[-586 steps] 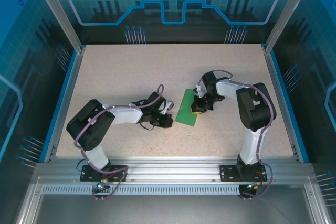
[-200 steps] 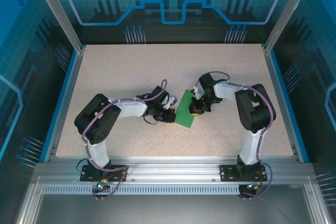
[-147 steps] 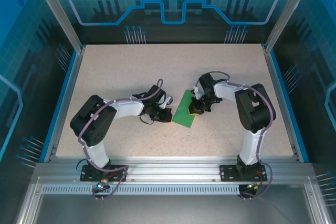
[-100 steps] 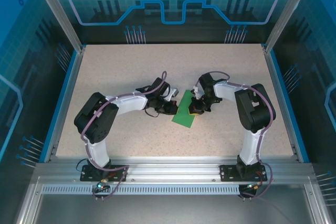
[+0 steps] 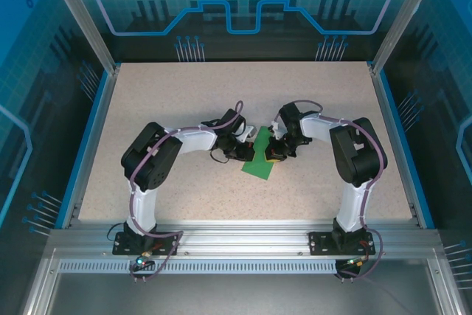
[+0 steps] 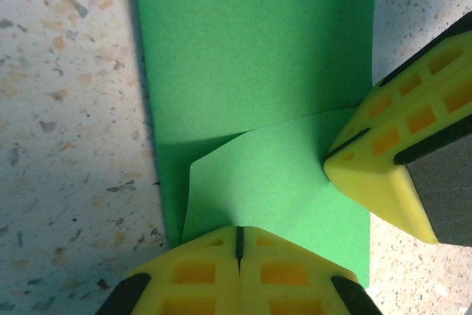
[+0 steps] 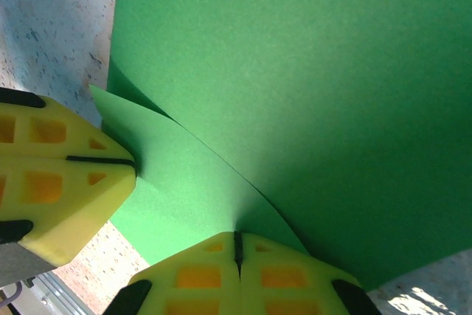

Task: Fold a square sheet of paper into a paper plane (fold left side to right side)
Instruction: Fold the triangle a second time at the center of the table.

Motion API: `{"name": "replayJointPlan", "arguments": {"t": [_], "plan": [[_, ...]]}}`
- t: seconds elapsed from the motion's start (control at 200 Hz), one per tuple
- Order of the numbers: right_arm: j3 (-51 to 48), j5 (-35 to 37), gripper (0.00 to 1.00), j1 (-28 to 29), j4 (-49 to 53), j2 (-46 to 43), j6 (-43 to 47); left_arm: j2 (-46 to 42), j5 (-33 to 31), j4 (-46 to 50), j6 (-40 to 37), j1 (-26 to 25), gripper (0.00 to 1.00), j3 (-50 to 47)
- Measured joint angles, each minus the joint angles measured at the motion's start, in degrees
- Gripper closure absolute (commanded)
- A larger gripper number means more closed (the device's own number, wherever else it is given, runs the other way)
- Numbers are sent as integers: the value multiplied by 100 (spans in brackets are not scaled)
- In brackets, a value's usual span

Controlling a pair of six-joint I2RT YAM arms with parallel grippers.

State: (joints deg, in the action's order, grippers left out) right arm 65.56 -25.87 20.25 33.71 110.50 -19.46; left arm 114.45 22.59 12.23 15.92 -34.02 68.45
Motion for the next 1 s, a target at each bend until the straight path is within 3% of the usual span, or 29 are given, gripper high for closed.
{"name": "replayJointPlan", "arguments": {"t": [0.475, 1.0], "plan": [[44, 35, 100, -35, 133, 13, 46, 4, -223, 92, -256, -66, 100, 44], [-151, -39, 100, -496, 299, -125, 68, 26, -223, -46, -256, -114, 100, 42]]}}
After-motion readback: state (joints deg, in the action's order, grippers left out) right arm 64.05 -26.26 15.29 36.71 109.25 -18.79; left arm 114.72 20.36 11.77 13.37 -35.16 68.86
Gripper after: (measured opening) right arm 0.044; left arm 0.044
